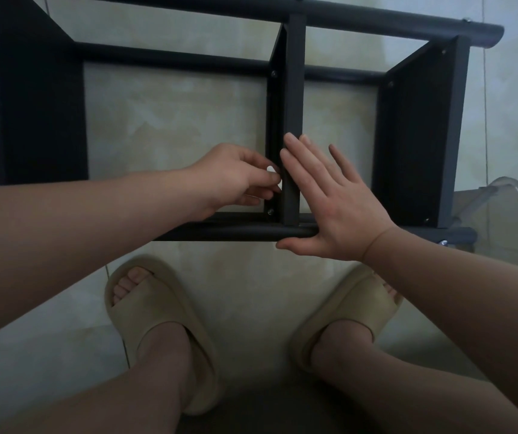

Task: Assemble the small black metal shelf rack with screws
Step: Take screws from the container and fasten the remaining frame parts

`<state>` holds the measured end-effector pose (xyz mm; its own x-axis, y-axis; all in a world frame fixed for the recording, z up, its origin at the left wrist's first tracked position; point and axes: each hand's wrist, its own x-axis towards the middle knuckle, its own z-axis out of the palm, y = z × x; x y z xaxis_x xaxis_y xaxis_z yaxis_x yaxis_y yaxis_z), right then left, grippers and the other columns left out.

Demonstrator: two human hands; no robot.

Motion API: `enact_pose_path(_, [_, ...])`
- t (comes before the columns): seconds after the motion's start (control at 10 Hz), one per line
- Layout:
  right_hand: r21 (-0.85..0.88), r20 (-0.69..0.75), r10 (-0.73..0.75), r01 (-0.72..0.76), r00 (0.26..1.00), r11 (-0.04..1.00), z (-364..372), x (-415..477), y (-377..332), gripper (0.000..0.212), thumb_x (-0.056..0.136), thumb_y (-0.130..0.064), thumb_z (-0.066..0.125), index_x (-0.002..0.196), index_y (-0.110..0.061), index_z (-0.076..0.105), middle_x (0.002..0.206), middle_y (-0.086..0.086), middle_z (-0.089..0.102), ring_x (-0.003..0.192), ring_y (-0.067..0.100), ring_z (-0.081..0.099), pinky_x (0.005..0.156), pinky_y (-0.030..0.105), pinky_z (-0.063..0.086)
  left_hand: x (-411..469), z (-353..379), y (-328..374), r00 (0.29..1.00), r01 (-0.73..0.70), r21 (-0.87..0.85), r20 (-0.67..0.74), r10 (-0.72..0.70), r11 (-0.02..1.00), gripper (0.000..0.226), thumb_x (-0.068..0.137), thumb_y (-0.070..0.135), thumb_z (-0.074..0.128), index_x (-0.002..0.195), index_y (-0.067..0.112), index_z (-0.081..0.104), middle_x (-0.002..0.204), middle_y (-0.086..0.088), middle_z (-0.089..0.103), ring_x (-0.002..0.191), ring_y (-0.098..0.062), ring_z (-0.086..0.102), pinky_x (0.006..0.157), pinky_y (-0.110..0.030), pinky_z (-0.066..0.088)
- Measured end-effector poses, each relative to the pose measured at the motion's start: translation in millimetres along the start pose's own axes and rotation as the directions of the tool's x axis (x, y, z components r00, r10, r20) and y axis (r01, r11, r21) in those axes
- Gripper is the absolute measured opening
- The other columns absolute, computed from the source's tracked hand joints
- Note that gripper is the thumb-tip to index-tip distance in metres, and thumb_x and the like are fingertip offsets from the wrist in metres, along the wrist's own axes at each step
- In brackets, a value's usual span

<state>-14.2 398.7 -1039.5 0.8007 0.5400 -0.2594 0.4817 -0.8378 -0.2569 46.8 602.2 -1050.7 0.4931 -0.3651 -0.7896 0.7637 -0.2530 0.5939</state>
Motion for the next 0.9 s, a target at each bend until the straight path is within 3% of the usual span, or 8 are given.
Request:
enact_pose_path(0.3, [0.002, -0.005, -0.005, 0.005, 1.000, 1.000, 0.7, 0.3, 0.9, 0.113, 0.084, -0.080, 0.048, 0.161, -0.004, 0.015, 0.169, 0.011, 0.005, 0.157, 0.026, 0.003, 0.122, 0.058, 0.017, -5.9, 4.4, -3.4, 0.996, 0.085, -0.082, 0.024, -0.084, 0.993, 0.001, 0.094, 0.014, 0.067, 0.093, 0.015, 0.067, 0.073, 0.001, 0.074, 0.072, -0.011, 0.072, 0.063, -0.021, 0.057])
enact_pose_path(0.8, [-0.010, 0.012, -0.001, 0.001, 1.000, 1.000, -0.3, 0.4, 0.7, 0.113, 0.084, -0.081, 0.045, 0.161, -0.004, 0.013, 0.170, 0.010, 0.003, 0.157, 0.026, 0.001, 0.123, 0.058, 0.015, -4.6, 2.5, -2.2, 0.996, 0.087, -0.094, 0.017, -0.086, 0.992, 0.002, 0.094, 0.016, 0.068, 0.093, 0.015, 0.068, 0.078, 0.001, 0.074, 0.069, -0.009, 0.067, 0.059, -0.022, 0.054])
enact_pose_path(0.9, [-0.008, 0.006, -0.004, 0.004, 1.000, 1.000, 0.1, 0.3, 0.7, 0.113, 0.084, -0.080, 0.046, 0.161, -0.004, 0.013, 0.170, 0.011, 0.003, 0.157, 0.026, 0.002, 0.123, 0.058, 0.016, -5.1, 2.6, -2.7, 0.997, 0.071, -0.029, 0.019, -0.070, 0.997, 0.003, 0.094, 0.017, 0.068, 0.091, 0.015, 0.068, 0.073, 0.004, 0.074, 0.071, -0.009, 0.067, 0.059, -0.020, 0.053])
